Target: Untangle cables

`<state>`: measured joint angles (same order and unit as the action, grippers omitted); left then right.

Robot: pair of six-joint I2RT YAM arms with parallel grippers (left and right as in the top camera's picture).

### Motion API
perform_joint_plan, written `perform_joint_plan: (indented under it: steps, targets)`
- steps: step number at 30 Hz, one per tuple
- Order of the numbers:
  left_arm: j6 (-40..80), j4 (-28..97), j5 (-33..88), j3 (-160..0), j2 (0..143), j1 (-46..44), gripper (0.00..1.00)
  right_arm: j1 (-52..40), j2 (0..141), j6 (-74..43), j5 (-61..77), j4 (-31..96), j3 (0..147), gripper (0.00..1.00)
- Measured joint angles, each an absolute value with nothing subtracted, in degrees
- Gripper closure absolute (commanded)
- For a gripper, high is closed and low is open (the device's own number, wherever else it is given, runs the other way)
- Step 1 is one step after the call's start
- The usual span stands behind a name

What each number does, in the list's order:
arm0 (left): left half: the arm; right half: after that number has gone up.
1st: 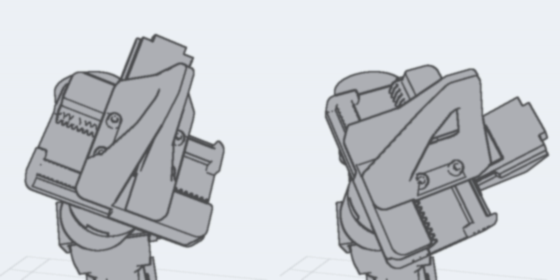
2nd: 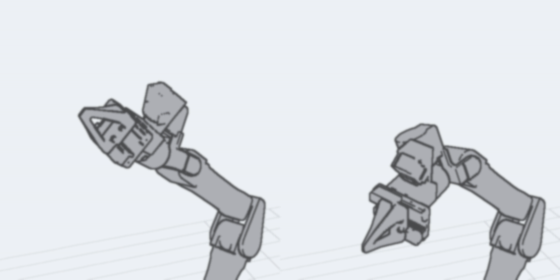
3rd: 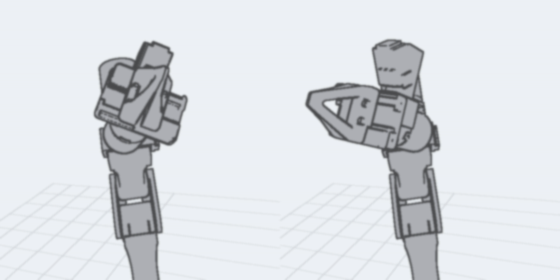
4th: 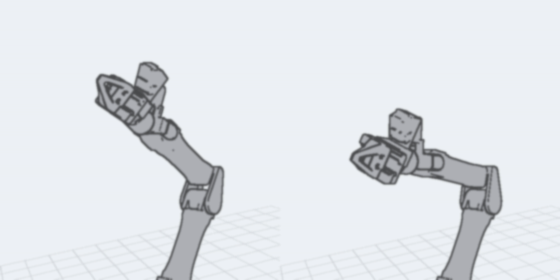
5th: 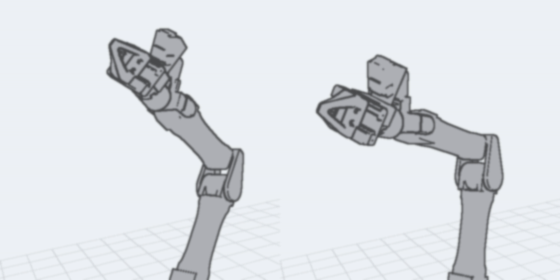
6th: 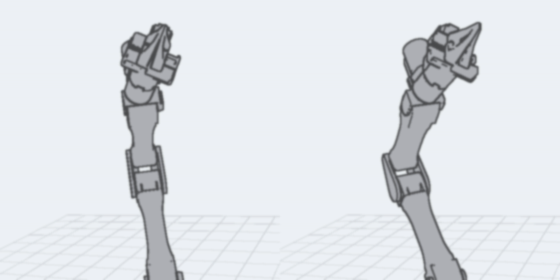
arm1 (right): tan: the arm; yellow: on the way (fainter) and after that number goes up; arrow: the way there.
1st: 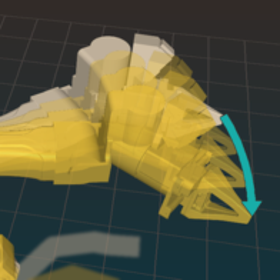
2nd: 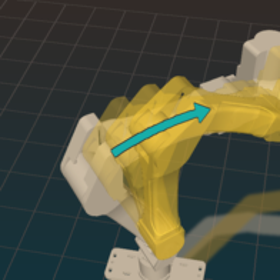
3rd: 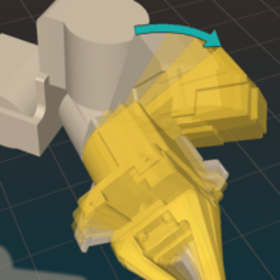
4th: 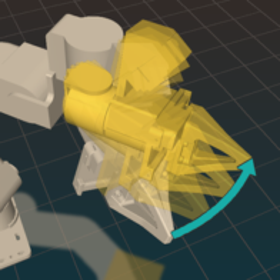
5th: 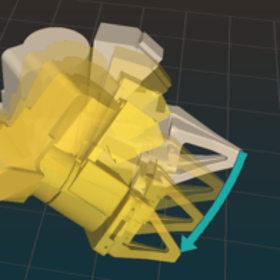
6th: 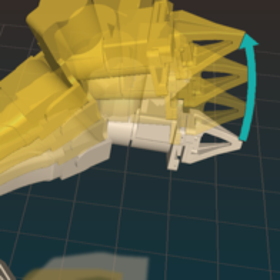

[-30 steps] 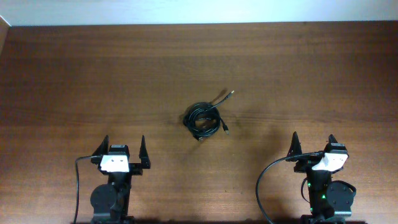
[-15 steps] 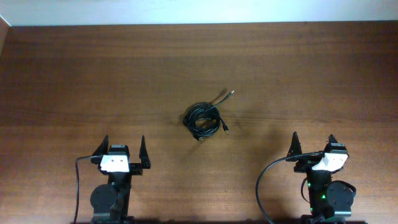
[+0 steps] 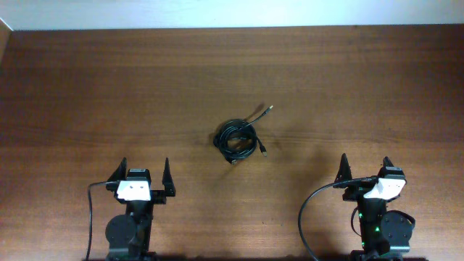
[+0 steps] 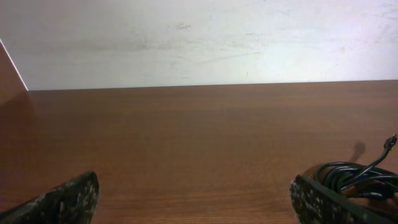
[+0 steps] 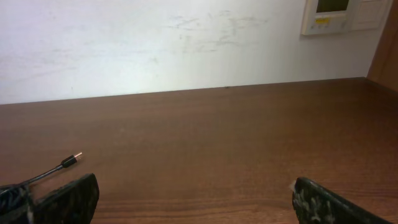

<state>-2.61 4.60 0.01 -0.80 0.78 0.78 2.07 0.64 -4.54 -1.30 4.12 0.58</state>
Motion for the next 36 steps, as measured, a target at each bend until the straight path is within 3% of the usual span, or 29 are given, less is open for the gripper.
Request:
perform_joint_plan:
  steps: [31,36]
  targets:
    - [-2.6,4.6,0.0,-0.8,0.8,0.8,0.01,2.1,0.6,-4.5,-1.3,4.1,0.6,0.02]
    - [-1.5,9.8,14.5,-5.3,1.0,0.8,0.01,2.1,0.6,-4.5,-1.3,4.1,0.6,0.02]
